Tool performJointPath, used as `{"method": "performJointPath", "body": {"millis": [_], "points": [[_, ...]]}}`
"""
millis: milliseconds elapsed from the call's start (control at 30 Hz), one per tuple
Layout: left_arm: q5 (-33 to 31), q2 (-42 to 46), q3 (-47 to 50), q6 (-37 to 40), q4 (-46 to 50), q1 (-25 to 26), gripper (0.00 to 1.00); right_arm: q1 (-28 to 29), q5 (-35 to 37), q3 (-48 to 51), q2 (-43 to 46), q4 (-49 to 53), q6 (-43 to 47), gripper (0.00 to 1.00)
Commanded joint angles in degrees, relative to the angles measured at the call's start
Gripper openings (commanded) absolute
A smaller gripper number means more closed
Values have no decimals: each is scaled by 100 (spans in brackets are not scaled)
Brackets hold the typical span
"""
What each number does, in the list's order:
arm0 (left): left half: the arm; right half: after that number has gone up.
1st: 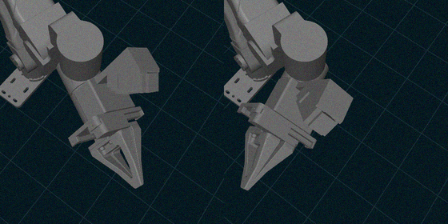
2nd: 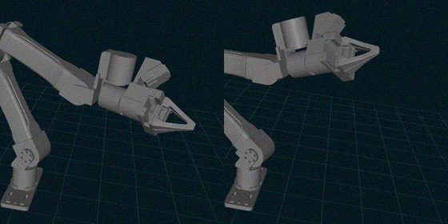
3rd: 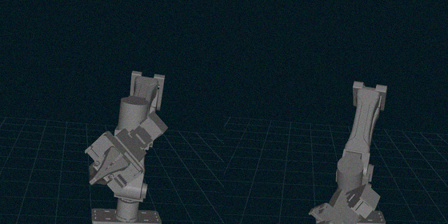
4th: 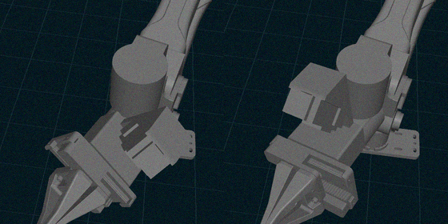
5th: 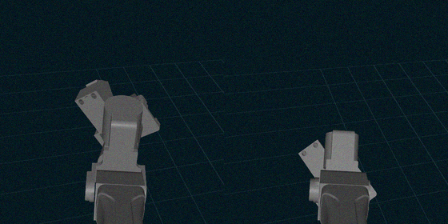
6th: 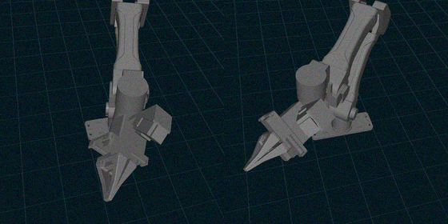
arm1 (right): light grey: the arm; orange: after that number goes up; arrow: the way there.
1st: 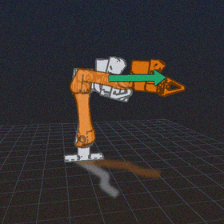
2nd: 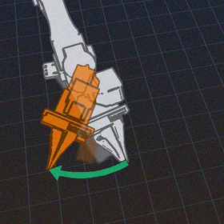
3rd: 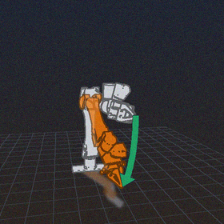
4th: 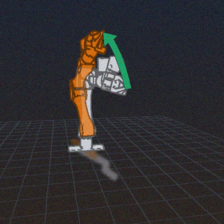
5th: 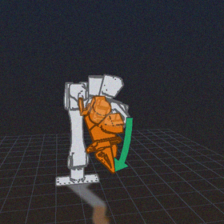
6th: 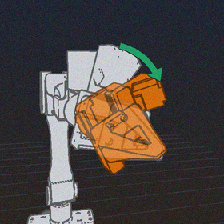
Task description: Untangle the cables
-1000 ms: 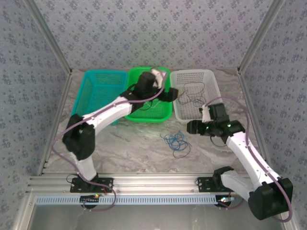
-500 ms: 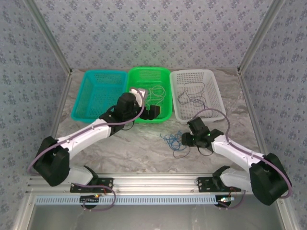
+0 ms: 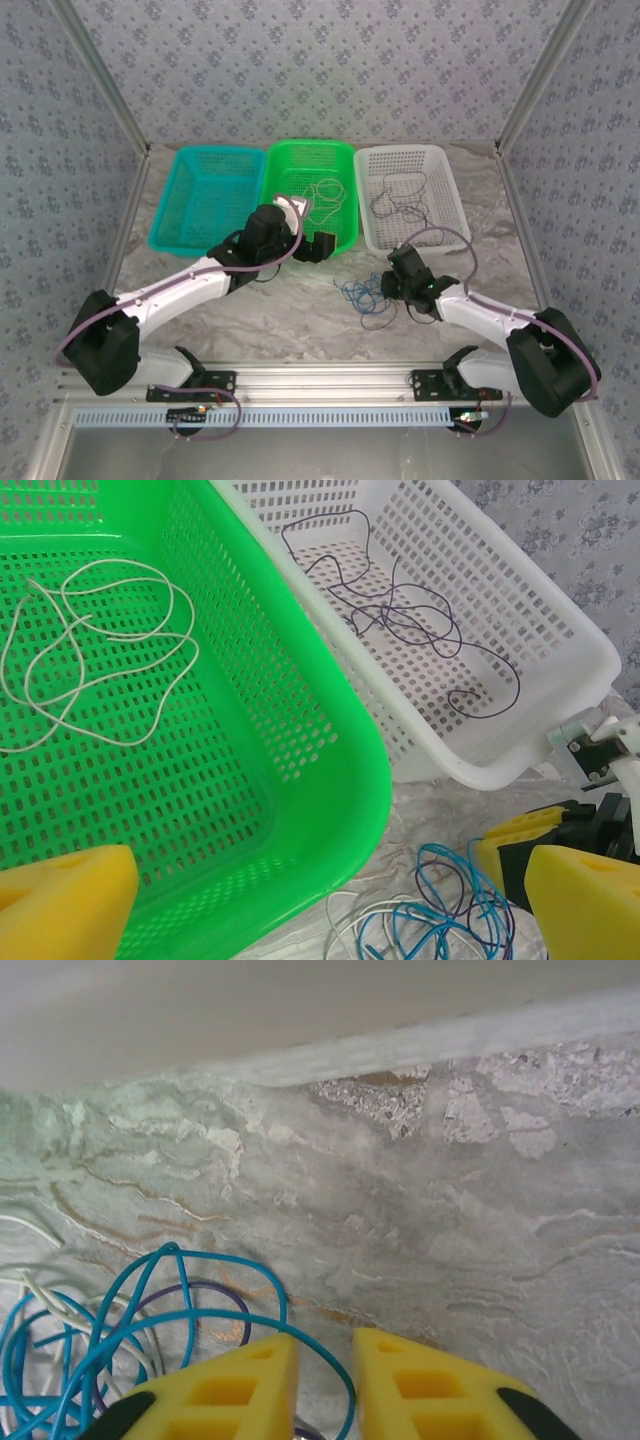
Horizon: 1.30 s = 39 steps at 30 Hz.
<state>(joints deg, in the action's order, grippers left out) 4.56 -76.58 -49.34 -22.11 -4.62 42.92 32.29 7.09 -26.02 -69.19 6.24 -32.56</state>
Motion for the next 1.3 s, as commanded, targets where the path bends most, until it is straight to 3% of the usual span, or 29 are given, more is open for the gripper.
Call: {"method": "performJointPath", "body": {"millis": [0, 67, 633, 1267], "points": [[-127, 161, 77, 10, -213, 45, 99, 8, -117, 223, 204, -91, 32, 15], [-124, 169, 113, -13, -248, 48, 100, 3, -102, 307, 312, -44, 10, 0], [-262, 188, 205, -39, -254, 96, 99, 312, 465, 363, 2367, 1212, 127, 0], [-99, 166, 302, 221, -60, 151, 100, 362, -344, -188, 2354, 893, 439, 0]]}}
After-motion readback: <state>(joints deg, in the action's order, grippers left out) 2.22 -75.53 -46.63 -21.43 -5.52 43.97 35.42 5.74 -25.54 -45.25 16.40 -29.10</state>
